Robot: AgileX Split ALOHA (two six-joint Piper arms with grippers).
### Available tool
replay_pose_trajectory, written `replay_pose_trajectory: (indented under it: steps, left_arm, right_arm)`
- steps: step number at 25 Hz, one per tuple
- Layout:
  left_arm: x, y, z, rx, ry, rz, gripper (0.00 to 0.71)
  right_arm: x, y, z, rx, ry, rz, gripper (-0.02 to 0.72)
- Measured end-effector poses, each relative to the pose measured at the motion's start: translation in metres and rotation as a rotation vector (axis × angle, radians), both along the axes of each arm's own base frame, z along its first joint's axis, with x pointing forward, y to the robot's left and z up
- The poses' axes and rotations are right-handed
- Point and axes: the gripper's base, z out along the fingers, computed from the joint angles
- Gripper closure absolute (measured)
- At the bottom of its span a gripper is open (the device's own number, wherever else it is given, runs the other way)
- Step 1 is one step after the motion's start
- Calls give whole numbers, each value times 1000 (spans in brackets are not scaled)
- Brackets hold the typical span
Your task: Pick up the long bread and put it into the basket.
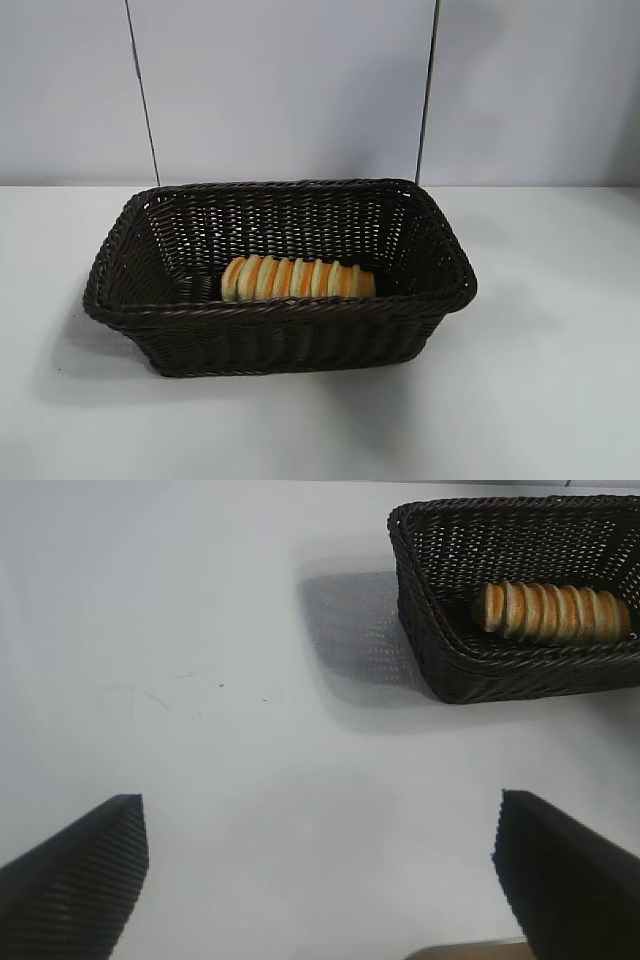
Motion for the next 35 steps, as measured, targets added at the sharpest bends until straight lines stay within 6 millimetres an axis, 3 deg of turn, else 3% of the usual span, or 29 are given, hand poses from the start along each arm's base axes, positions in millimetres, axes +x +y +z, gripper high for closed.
replay_pose_trajectory:
  steps: [8,13,18,24,35]
  left_arm:
    - [0,0,0,0,0,0,32]
    - [0,0,0,0,0,0,32]
    - [0,0,0,0,0,0,32]
    - [0,0,0,0,0,0,32]
    - [0,0,0,0,0,0,32]
  right_arm:
    - [-85,18,-24,-38,-146,2,31]
    - [-121,24,-41,-79,-234,-9,31]
    - [-144,28,-69,-109,-301,-15,31]
    - [-157,31,-111,-104,-277,-13,31]
    - [-193,38,-160,-136,-411,-18,31]
